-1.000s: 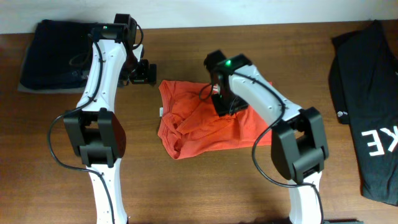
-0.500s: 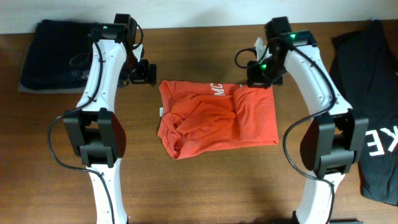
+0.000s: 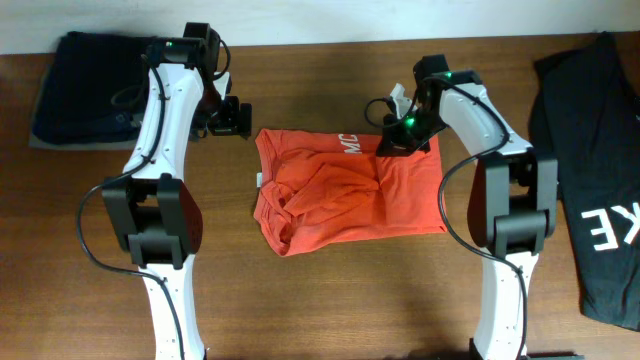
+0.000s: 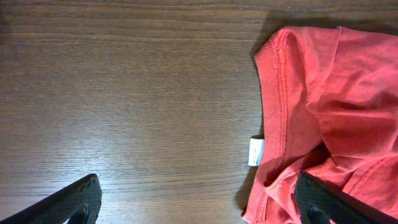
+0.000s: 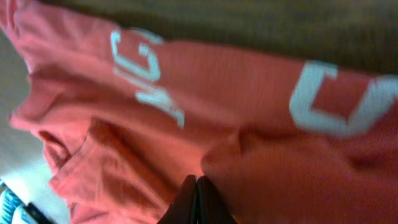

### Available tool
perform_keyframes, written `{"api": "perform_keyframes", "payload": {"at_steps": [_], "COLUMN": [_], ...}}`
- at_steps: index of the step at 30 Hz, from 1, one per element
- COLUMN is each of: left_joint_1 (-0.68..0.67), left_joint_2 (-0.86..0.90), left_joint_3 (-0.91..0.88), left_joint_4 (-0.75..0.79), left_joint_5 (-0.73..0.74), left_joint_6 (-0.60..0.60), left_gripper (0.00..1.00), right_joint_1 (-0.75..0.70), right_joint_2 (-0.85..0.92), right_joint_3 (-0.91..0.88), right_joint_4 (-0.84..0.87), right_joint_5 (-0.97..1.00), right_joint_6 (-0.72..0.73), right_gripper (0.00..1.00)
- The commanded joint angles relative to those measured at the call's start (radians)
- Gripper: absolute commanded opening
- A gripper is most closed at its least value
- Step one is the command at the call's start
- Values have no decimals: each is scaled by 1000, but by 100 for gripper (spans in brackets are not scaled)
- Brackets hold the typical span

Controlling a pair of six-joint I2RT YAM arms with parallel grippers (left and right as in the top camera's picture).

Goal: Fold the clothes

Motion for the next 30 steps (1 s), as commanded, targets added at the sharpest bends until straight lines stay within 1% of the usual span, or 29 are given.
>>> {"api": "perform_keyframes", "payload": {"at_steps": [1, 6, 11, 13, 15, 19, 24, 26, 27, 29, 30], "left_joint_1": [0, 0, 0, 0, 0, 0, 0, 0, 0, 0, 0], "left_joint_2": [3, 3, 3, 3, 3, 3, 3, 3, 3, 3, 3], "left_joint_3": [9, 9, 9, 9, 9, 9, 9, 9, 9, 9, 9], "left_joint_4": [-2, -6, -6, -6, -6, -5, -5, -4, -3, -1, 0], "left_joint_5": [11, 11, 11, 11, 11, 11, 11, 11, 11, 11, 11], "left_joint_6": [-6, -6, -6, -6, -5, -6, -6, -6, -6, -6, -6], "left_gripper": [99, 99, 99, 99, 99, 99, 99, 99, 99, 99, 99], "right_joint_1": [-2, -2, -4, -15, -32, -82, -140, -153, -157, -156, -155], "right_joint_2": [37, 73, 84, 82, 76, 31, -21, -23, -23, -19, -18], "right_joint_3": [-5, -6, -4, 17, 57, 181, 375, 420, 422, 401, 379], "right_joint_4": [48, 150, 275, 278, 240, 86, -243, -376, -429, -505, -521], "right_joint_5": [-31, -34, 6, 6, 0, -12, -12, -12, -12, -12, -13], "right_joint_6": [14, 71, 37, 39, 39, 33, -78, -153, -214, -340, -373], "right_gripper": [4, 4, 6, 4, 4, 4, 4, 5, 5, 7, 7]}}
